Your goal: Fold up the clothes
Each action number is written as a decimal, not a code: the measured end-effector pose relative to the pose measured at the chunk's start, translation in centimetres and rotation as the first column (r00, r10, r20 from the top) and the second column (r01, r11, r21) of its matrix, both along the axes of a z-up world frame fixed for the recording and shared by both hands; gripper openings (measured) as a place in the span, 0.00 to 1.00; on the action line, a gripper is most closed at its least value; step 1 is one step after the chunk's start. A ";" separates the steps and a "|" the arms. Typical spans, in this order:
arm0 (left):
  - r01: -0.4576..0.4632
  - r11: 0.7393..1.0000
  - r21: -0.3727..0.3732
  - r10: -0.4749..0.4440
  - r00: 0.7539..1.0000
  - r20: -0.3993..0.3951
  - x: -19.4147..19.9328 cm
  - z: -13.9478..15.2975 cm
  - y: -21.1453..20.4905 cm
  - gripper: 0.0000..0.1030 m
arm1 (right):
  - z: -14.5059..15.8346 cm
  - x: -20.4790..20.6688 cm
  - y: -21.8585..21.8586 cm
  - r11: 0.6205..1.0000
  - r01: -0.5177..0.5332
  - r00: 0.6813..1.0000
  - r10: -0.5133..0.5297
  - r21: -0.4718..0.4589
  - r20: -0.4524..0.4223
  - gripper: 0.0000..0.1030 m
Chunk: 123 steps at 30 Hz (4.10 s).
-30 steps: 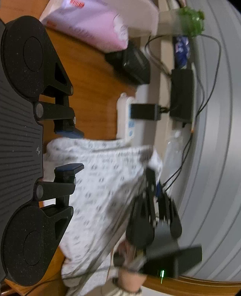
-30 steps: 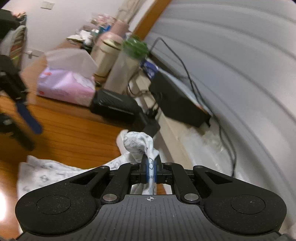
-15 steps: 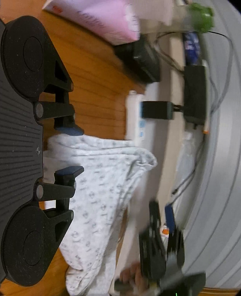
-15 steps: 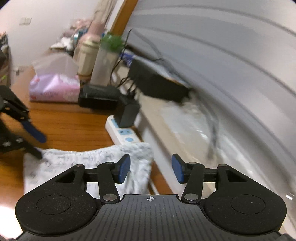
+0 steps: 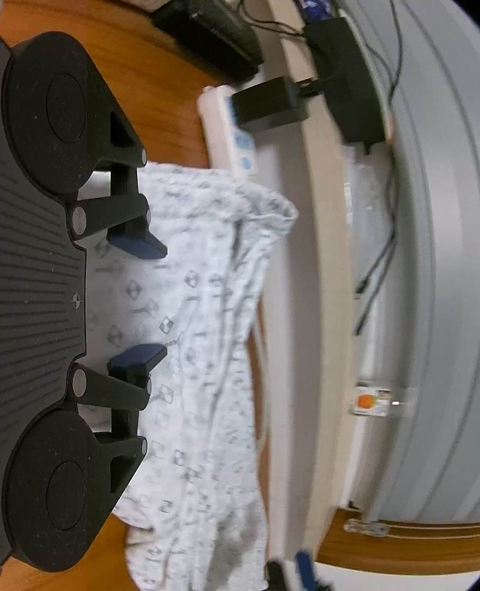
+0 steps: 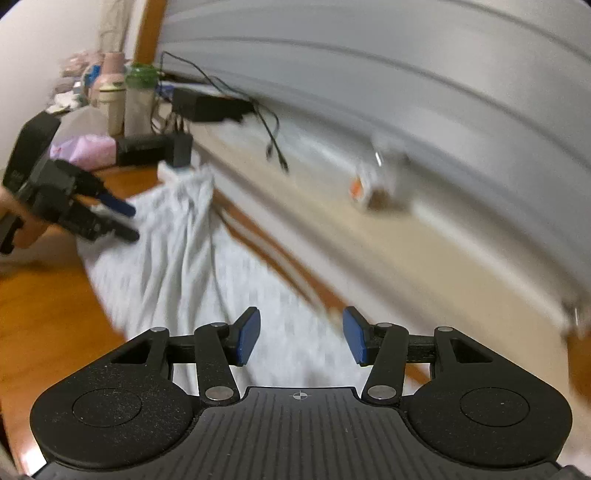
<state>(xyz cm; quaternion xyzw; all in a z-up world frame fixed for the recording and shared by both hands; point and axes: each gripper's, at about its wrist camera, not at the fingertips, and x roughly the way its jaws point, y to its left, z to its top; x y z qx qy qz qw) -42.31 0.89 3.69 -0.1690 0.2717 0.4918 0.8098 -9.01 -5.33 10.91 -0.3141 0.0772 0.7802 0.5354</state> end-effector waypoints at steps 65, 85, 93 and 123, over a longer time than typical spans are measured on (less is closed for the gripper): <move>0.277 0.958 0.078 -0.269 0.958 -0.097 14.3 3.7 4.0 0.03 | -2.7 12.5 -2.6 0.904 0.368 0.921 -0.387 0.216 0.052 0.07; 0.195 0.981 0.006 -0.195 0.981 -0.011 7.3 -2.2 4.0 0.46 | -8.7 8.9 -1.9 0.972 0.216 0.953 -0.229 -0.088 -0.198 0.38; 0.235 0.972 0.015 -0.235 0.972 -0.003 6.3 -2.1 0.3 0.54 | -9.0 9.4 -6.3 0.973 0.210 0.951 -0.225 -0.093 -0.211 0.38; -0.154 0.988 0.032 0.150 0.983 0.103 -9.2 2.5 -2.1 0.16 | -9.0 9.5 -6.8 0.971 0.224 0.944 -0.239 -0.090 -0.230 0.43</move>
